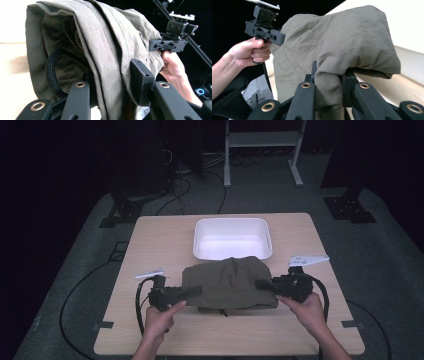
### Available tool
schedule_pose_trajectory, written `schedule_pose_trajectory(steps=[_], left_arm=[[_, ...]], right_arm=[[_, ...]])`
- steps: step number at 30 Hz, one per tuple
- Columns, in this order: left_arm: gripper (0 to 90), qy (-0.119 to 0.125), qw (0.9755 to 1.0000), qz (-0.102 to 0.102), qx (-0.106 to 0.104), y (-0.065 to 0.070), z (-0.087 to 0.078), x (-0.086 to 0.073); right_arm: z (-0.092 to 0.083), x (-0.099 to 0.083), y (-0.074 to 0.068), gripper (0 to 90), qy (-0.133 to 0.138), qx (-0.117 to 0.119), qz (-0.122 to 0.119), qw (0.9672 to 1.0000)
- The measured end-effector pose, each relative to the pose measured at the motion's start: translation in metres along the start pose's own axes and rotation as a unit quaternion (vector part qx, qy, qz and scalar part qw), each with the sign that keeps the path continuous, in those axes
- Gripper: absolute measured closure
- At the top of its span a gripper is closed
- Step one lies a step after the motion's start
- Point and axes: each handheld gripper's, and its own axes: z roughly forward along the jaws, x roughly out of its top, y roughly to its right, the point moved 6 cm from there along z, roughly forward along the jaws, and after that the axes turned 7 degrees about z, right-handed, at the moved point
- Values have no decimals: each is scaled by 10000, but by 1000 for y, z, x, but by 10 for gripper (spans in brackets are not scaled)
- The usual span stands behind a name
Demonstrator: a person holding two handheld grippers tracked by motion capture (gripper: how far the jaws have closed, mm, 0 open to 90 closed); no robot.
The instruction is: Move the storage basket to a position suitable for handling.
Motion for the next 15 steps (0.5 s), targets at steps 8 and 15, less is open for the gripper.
schedule_pose_trajectory(steps=[8, 15], left_arm=[[632, 54, 9998, 204, 68, 7, -6, 29], [632, 109, 9994, 316, 54, 9, -4, 54]], right_arm=[[-3, 28, -6, 774, 89, 14, -128, 9999], [-8, 51, -7, 774, 193, -53, -186, 9996]])
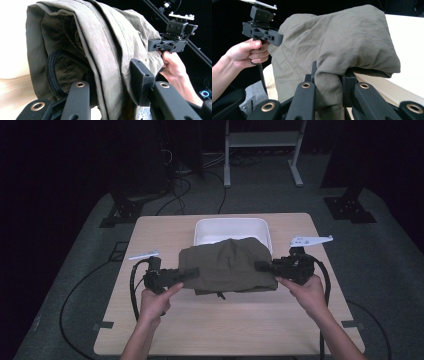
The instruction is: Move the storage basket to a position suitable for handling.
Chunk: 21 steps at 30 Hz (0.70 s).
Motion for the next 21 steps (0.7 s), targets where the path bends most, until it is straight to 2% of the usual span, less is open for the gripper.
schedule_pose_trajectory(steps=[5, 13, 21], left_arm=[[632, 23, 10000, 3, 8, 0, 4, 10], [632, -119, 9999, 99, 77, -1, 11, 33], [632, -127, 9998, 140, 118, -7, 18, 54]], right_arm=[[-3, 9, 4, 774, 42, -50, 2, 10000], [-5, 24, 15, 774, 240, -17, 90, 9997], [-7, 40, 23, 774, 301, -104, 104, 9994]])
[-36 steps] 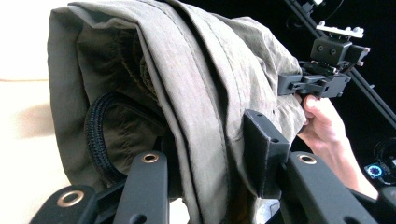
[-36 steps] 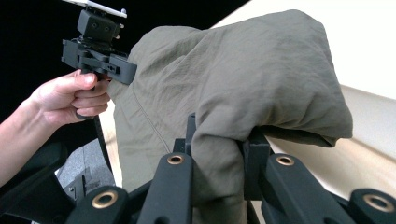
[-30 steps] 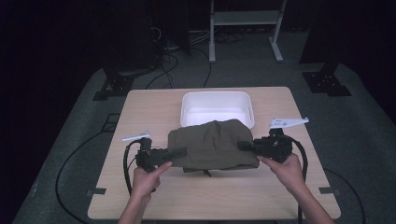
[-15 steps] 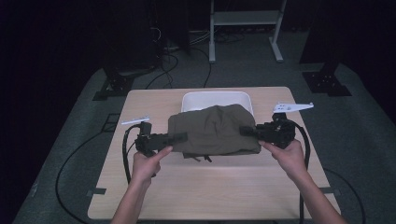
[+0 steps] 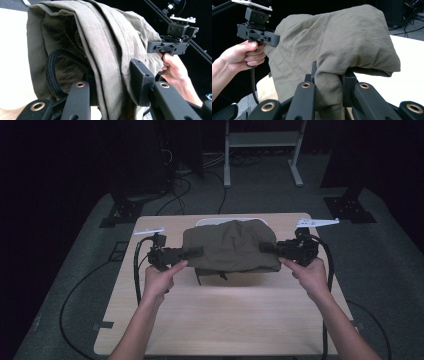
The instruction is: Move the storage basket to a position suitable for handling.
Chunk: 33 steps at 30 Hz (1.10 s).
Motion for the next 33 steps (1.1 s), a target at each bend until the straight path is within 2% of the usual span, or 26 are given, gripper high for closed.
schedule_pose_trajectory(steps=[6, 11, 28, 33], left_arm=[[632, 4, 10000, 24, 45, -1, 2, 10], [632, -83, 9999, 56, 82, -4, 8, 17], [632, -83, 9999, 69, 111, -8, 23, 41], [632, -77, 9999, 62, 137, -9, 24, 46]], right_arm=[[1, 8, 3, 774, 51, -39, 19, 10000], [1, 12, 8, 773, 61, -98, 73, 9999], [-3, 29, 25, 773, 178, -280, 182, 9993], [-3, 33, 26, 773, 195, -274, 187, 9993]])
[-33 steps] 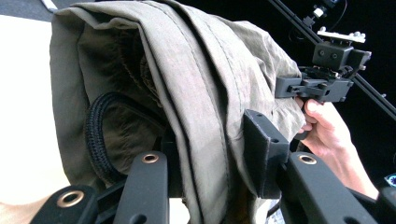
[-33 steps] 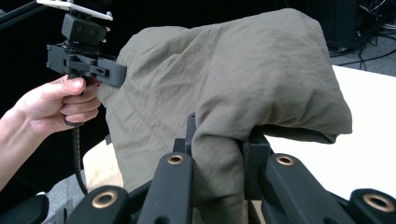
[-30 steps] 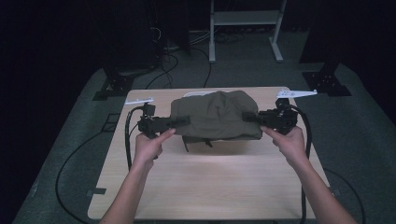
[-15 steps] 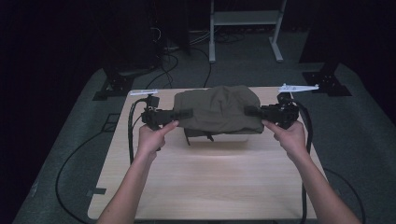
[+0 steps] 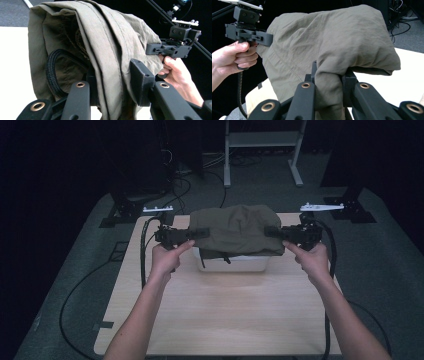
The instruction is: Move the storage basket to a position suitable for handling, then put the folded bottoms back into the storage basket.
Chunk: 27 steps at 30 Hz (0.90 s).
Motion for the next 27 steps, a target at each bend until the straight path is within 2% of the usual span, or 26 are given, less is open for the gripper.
schedule_pose_trajectory(steps=[11, 27], left_arm=[[632, 35, 10000, -91, 13, -8, 1, 5], [632, -5, 9999, -118, 75, -18, 6, 8]], right_arm=[[5, 9, 2, 773, -56, -66, -46, 10000], [14, 10, 11, 773, -105, -113, 0, 9999]])
